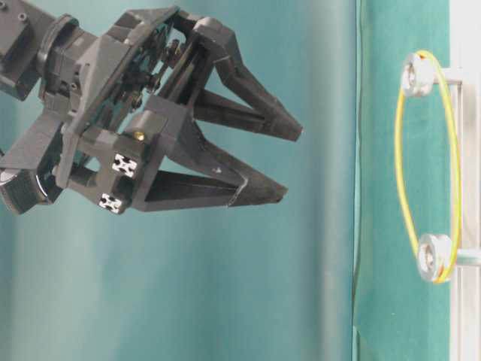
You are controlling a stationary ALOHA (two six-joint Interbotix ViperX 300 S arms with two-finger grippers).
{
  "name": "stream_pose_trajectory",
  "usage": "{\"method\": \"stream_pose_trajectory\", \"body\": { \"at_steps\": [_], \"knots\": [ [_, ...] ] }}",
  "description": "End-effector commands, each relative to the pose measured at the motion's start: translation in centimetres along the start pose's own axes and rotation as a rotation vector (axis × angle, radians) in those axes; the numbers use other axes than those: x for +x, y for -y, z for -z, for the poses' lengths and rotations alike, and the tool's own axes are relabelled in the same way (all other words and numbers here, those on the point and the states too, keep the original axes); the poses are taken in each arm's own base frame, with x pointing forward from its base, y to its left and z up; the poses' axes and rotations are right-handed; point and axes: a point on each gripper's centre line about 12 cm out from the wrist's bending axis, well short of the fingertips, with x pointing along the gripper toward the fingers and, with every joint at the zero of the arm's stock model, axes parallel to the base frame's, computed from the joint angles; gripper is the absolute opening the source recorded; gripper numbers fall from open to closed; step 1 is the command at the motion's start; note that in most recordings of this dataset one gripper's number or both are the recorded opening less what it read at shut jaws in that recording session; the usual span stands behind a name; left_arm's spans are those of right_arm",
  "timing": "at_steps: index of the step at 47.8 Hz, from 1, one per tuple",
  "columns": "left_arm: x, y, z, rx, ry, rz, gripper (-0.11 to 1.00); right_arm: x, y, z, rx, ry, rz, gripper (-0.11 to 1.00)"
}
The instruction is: Hook the rubber onto the shaft.
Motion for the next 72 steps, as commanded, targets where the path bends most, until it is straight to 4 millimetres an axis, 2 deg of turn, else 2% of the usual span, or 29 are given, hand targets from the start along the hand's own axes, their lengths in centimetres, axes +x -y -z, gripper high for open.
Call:
{"method": "stream_pose_trajectory", "body": {
  "at_steps": [1,14,28,35,54,72],
  "knots": [
    [-0.3,0.0,-1.3,0.004,0.035,-0.002,0.0,-1.8,-0.8,-0.8,-0.02,0.034,-0.046,0.93],
    [-0.3,0.0,-1.3,0.002,0.035,-0.002,0.0,-2.1,-0.4,-0.7,-0.205,0.03,-0.028,0.93],
    [-0.4,0.0,-1.4,0.002,0.037,-0.002,0.0,-2.2,0.7,-0.2,-0.521,-0.036,0.061,0.93],
    [-0.4,0.0,-1.4,0.002,0.038,-0.002,0.0,-2.1,1.0,0.0,-0.62,-0.055,0.074,0.93],
    [-0.4,0.0,-1.4,0.002,0.038,-0.002,0.0,-2.3,0.9,-0.1,-0.637,-0.049,0.069,0.93],
    [-0.4,0.0,-1.4,0.002,0.041,-0.002,0.0,-4.5,2.2,-0.3,-0.672,0.036,0.056,0.93]
  ]
}}
